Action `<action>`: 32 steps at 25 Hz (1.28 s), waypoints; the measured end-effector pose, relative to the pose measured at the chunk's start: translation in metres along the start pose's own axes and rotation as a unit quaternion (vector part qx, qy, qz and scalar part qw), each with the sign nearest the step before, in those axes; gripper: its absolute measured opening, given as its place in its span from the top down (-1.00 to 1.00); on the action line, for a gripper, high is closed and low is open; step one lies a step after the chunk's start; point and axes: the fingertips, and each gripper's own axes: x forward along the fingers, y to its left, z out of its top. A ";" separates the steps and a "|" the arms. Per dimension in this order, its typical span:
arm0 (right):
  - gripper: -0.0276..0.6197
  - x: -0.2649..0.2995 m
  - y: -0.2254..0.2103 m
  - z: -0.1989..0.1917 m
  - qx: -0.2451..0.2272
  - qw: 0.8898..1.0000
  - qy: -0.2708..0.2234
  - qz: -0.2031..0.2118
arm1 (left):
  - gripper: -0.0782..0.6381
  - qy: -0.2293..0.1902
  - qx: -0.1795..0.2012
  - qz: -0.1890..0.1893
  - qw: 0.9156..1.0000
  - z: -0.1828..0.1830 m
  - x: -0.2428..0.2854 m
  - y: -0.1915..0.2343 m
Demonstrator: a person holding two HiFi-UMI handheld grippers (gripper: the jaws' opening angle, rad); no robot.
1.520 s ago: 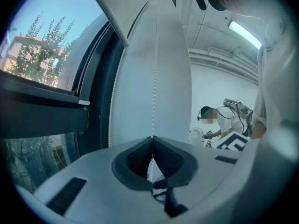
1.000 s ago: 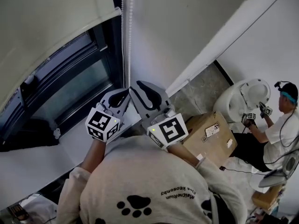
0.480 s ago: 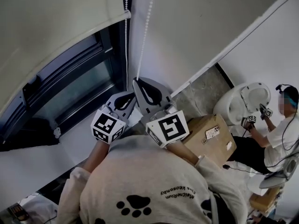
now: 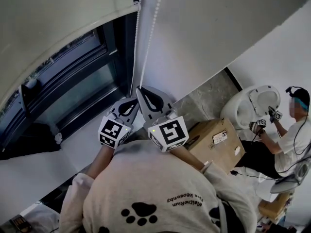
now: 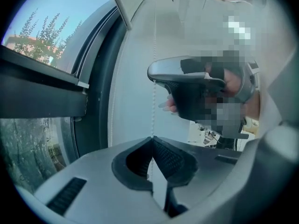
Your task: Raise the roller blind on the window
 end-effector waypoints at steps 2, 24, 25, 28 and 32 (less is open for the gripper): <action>0.88 0.001 0.002 -0.009 -0.001 1.000 0.003 -0.001 | 0.75 0.003 0.000 0.001 1.000 -0.008 0.001 0.001; 0.88 0.002 0.007 -0.083 0.005 0.999 0.049 -0.002 | 0.75 0.055 0.004 0.004 0.998 -0.081 0.007 0.004; 0.88 0.002 0.008 -0.086 0.003 0.999 0.052 0.000 | 0.75 0.059 0.004 0.005 0.998 -0.085 0.007 0.004; 0.88 0.002 0.008 -0.096 0.002 0.998 0.061 0.003 | 0.75 0.070 0.002 0.006 0.998 -0.094 0.008 0.004; 0.88 0.003 0.011 -0.106 0.003 0.997 0.071 0.008 | 0.75 0.075 -0.008 0.005 0.997 -0.102 0.008 0.002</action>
